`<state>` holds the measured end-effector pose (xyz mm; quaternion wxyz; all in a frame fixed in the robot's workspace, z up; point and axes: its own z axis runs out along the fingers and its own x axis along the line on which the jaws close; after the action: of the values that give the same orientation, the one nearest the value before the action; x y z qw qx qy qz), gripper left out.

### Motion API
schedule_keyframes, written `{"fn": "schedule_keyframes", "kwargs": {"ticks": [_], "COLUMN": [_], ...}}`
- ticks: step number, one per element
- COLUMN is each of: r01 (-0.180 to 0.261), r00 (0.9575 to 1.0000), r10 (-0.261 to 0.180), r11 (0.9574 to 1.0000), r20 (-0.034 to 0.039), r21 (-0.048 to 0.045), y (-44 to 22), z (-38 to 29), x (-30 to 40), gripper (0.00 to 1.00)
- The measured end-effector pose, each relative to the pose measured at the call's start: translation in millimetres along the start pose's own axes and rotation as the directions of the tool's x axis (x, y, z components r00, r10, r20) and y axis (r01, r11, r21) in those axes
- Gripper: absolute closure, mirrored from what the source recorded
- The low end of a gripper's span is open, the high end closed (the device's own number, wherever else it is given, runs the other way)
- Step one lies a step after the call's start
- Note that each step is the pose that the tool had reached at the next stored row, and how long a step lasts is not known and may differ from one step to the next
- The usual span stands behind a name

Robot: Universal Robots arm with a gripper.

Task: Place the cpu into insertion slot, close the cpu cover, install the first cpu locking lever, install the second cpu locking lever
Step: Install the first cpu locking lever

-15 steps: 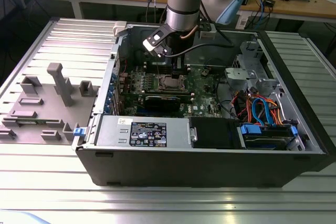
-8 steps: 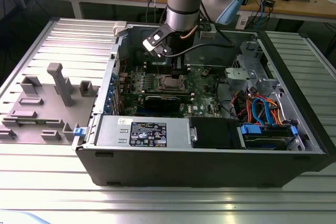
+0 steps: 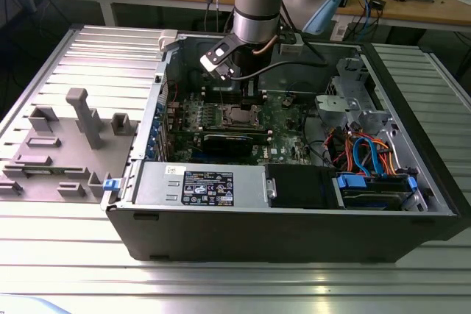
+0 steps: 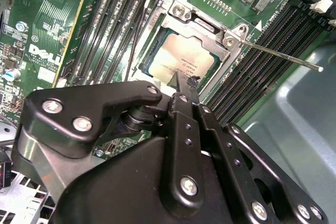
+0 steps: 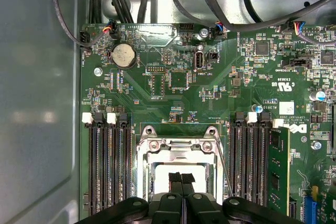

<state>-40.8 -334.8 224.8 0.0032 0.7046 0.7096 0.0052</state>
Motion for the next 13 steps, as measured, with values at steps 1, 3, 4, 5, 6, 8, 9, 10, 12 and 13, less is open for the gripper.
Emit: {"fn": "schedule_keyframes", "kwargs": {"ticks": [1, 3, 4, 5, 6, 8, 9, 10, 12, 13], "r01": [0.0, -0.001, -0.001, -0.001, -0.001, -0.001, -0.001, -0.001, -0.001, -0.001], "r00": [1.0, 1.0, 1.0, 1.0, 1.0, 1.0, 1.0, 1.0, 1.0, 1.0], "r10": [0.0, 0.001, 0.001, 0.001, 0.001, 0.001, 0.001, 0.001, 0.001, 0.001], "r11": [1.0, 1.0, 1.0, 1.0, 1.0, 1.0, 1.0, 1.0, 1.0, 1.0], "r20": [0.0, 0.0, -0.0001, 0.0001, 0.0, -0.0002, -0.0005, -0.0006, -0.0015, -0.0017], "r21": [0.0, 0.0, -0.0001, 0.0001, 0.0, -0.0001, -0.0001, 0.0, -0.0001, -0.0002], "y": [0.0, 0.0, 0.0, 0.0, 0.0, 0.0, 0.0, 0.0, 0.1, 0.1], "z": [0.0, -0.3, -1.2, -2.3, -3.6, -4.1, -5.2, -6.1, -6.5, -6.5], "x": [0.0, 0.1, 0.1, 0.0, 0.0, 0.0, 0.0, 0.0, 0.0, 0.0], "gripper": [0.89, 0.89, 0.89, 0.89, 0.89, 0.89, 0.89, 0.89, 0.89, 0.89]}}
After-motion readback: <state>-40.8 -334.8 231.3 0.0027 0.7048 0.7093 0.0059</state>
